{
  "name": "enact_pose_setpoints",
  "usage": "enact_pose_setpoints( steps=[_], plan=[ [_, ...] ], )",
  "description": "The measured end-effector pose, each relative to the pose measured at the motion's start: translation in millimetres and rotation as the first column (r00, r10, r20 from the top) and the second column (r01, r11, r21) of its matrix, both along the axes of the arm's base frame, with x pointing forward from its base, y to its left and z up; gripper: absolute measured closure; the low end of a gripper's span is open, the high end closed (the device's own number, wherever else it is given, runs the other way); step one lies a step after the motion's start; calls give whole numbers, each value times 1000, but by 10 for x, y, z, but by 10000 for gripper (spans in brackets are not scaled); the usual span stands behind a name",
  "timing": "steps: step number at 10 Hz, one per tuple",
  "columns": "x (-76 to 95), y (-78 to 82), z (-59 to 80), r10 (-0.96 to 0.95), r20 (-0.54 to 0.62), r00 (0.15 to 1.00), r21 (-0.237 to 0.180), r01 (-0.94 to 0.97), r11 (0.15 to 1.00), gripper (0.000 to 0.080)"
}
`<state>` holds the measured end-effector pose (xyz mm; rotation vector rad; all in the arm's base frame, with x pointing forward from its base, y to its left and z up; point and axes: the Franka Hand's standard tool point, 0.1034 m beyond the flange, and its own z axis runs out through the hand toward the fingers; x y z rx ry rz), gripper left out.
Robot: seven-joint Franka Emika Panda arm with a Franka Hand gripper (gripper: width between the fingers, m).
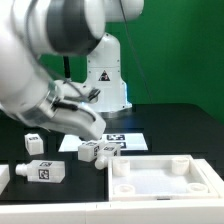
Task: Assemble one leg
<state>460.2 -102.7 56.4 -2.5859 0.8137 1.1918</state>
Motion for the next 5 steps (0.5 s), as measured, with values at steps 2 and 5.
enact_pose_setpoints(
  steps=[2, 5],
  plan=[
    [-3, 7, -3, 2, 0, 1000, 0, -2, 1000, 150],
    [-223, 117, -197, -3, -21, 1000, -1, 3, 1000, 150]
  ],
)
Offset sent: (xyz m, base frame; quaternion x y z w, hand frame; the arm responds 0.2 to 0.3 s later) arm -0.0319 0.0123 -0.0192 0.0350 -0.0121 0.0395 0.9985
